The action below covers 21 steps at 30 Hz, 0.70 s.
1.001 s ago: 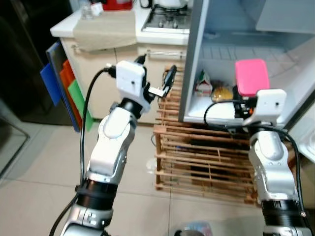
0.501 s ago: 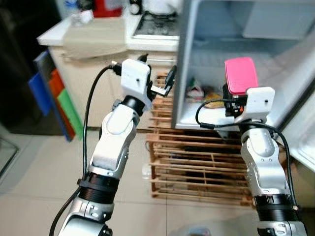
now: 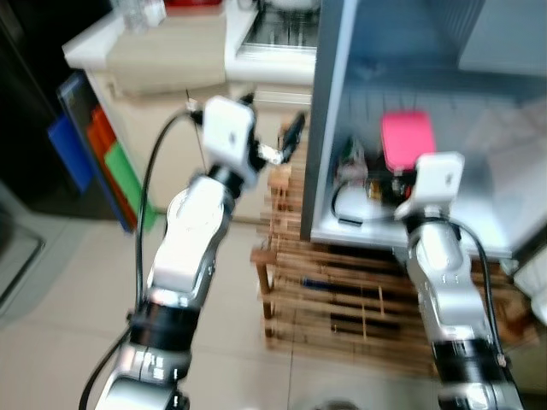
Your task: Restocking fridge
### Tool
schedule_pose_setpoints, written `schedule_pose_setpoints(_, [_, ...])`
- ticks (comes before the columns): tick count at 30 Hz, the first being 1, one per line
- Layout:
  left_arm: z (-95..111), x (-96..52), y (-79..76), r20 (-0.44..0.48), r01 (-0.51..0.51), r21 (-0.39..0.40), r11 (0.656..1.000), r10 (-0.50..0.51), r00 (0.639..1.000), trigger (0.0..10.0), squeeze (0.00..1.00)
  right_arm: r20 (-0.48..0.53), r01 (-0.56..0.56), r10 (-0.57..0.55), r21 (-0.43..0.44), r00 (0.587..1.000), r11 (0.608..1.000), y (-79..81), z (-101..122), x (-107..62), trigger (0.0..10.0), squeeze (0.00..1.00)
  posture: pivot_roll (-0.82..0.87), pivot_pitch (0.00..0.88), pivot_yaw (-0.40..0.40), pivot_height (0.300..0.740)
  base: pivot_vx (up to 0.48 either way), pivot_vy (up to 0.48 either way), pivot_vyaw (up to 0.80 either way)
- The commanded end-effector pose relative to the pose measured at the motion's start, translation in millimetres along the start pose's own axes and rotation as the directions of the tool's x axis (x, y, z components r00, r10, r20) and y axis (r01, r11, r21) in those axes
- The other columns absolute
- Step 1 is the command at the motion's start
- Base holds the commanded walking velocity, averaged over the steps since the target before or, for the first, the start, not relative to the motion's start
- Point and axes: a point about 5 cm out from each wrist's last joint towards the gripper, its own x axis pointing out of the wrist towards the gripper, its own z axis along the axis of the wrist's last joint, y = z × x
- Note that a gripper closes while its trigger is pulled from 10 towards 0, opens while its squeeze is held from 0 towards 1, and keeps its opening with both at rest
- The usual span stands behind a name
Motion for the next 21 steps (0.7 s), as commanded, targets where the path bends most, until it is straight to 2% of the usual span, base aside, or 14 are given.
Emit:
schedule_pose_setpoints(1, [4.2, -2.6, 7.3, 0.007, -0.014, 0.017, 1.0, 0.014, 1.0, 10.0, 0.0, 0.014, 0.007, -0.007, 0.002, 1.0, 1.0, 3.2, 5.2, 1.4, 0.0, 0.0, -0.12, 0.019, 0.02, 0.74, 0.0, 0.0, 0.0])
schedule_pose_setpoints(9, [3.7, -3.9, 6.8, 0.002, -0.002, 0.012, 1.0, 0.002, 1.0, 10.0, 0.0, 0.002, 0.058, -0.058, -0.04, 0.998, 0.998, -6.6, 3.7, 0.9, 0.0, 0.0, -0.12, 0.02, 0.028, 0.74, 0.0, 0.0, 0.0])
schedule_pose_setpoints(17, [-2.6, -8.2, 3.1, -0.031, 0.006, -0.028, 1.0, -0.007, 0.999, 10.0, 0.0, -0.022, 0.065, -0.066, -0.018, 0.998, 0.998, -8.9, -0.6, -0.6, 0.0, 0.0, -0.13, 0.016, 0.034, 0.74, 0.0, 0.0, -0.75])
schedule_pose_setpoints(18, [-9.1, -8.1, 4.7, -0.065, -0.03, -0.094, 0.995, 0.024, 0.998, 10.0, 0.0, -0.02, 0.063, -0.063, -0.017, 0.998, 0.998, -8.4, -0.2, 0.4, 0.0, 0.0, -0.13, 0.013, 0.034, 0.74, 0.0, 0.0, -0.74])
schedule_pose_setpoints(19, [-22.5, -7.5, 14.6, -0.14, -0.139, -0.209, 0.968, 0.111, 0.984, 10.0, 0.0, -0.018, 0.057, -0.058, -0.016, 0.998, 0.998, -7.4, 0.8, 2.0, 0.0, 0.0, -0.13, 0.013, 0.034, 0.74, 0.0, 0.0, -0.75])
schedule_pose_setpoints(20, [-22.5, -7.5, 14.6, -0.14, -0.139, -0.209, 0.968, 0.111, 0.984, 10.0, 0.0, -0.018, 0.057, -0.058, -0.016, 0.998, 0.998, -7.4, 0.8, 2.0, 0.0, 0.0, -0.13, 0.013, 0.034, 0.74, 0.0, 0.0, -0.75])
schedule_pose_setpoints(21, [-29.8, -8.2, 20.4, -0.177, -0.197, -0.263, 0.945, 0.154, 0.972, 10.0, 0.0, -0.015, 0.045, -0.045, -0.017, 0.999, 0.999, -5.5, 1.1, 2.9, 0.0, 0.0, -0.13, 0.008, 0.034, 0.74, 0.0, 0.0, -0.74])
